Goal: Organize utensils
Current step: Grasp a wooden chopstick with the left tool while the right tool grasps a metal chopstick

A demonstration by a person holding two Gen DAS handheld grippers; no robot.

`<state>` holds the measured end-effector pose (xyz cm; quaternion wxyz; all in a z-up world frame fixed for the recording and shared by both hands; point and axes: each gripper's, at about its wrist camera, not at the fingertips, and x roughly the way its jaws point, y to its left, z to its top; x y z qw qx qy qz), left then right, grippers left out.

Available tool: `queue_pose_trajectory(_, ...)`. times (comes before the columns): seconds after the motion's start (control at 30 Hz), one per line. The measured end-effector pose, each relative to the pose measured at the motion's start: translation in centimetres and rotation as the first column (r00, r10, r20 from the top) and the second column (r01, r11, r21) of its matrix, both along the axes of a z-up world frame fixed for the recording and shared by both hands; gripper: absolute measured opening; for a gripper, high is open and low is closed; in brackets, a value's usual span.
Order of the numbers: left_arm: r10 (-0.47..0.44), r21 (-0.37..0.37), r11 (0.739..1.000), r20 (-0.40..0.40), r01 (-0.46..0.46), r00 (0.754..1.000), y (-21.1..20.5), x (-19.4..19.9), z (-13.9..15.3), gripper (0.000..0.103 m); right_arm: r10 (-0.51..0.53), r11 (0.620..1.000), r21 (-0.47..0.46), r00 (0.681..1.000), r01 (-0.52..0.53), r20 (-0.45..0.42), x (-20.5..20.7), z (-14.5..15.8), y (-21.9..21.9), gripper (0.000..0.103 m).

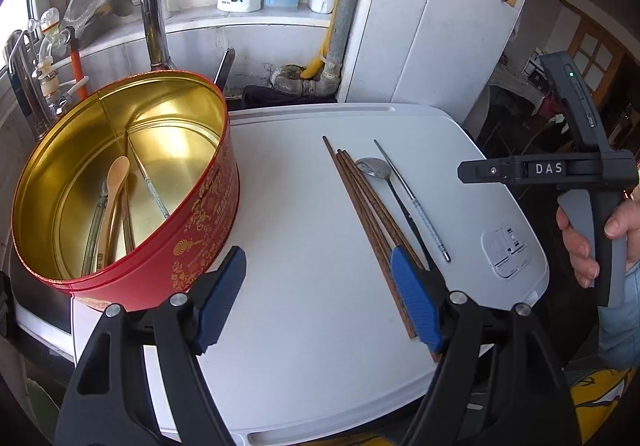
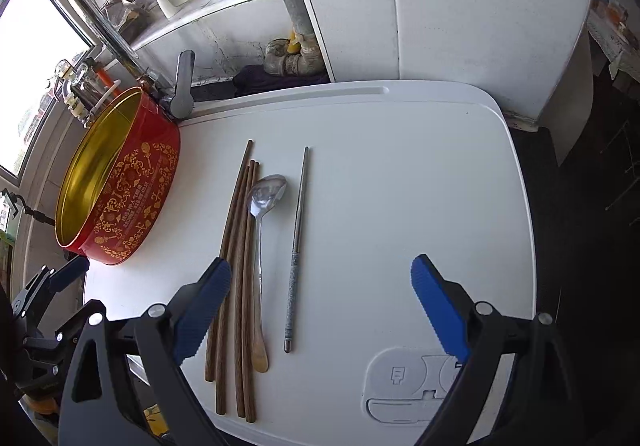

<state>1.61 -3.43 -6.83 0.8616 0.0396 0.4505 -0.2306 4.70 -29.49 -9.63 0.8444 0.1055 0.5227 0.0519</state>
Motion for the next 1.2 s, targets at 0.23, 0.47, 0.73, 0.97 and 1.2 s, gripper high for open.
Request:
queue_pose_trajectory(0.23, -0.061, 0.052, 0.997, 0.011, 0.06, 0.998, -2.0, 0.2, -2.6, 0.074, 0.014, 0.999, -0.049, 0.999, -0.016, -0.04, -0.7, -2.6, -0.6, 0.092)
queue_pose_trajectory(0.47, -0.116, 0.109, 0.987, 0.002, 0.115, 0.993, -4.8, 1.9, -4.8, 0.074, 0.065, 0.993, -0.093, 0.998, -0.067, -0.021, 0.1, -3.9, 0.8, 0.092)
queue_pose_trajectory(0.73, -0.115, 0.188, 0.976, 0.012, 0.111, 0.993, -6.7, 4.1, -6.8, 0.074, 0.101, 0.982, -0.157, 0.994, -0.104, -0.027, 2.4, -5.3, 2.6, 0.092)
queue_pose_trajectory(0.97, -0.131, 0.192, 0.973, 0.023, 0.124, 0.991, -7.2, 4.4, -7.0, 0.074, 0.12, 0.967, -0.225, 0.992, -0.123, -0.024, 2.9, -6.1, 3.5, 0.092)
queue_pose_trajectory(1.2, -0.139, 0.252, 0.959, 0.032, 0.126, 0.99, -7.0, 4.2, -7.3, 0.074, 0.128, 0.956, -0.265, 0.992, -0.128, -0.017, 2.7, -5.8, 3.1, 0.092)
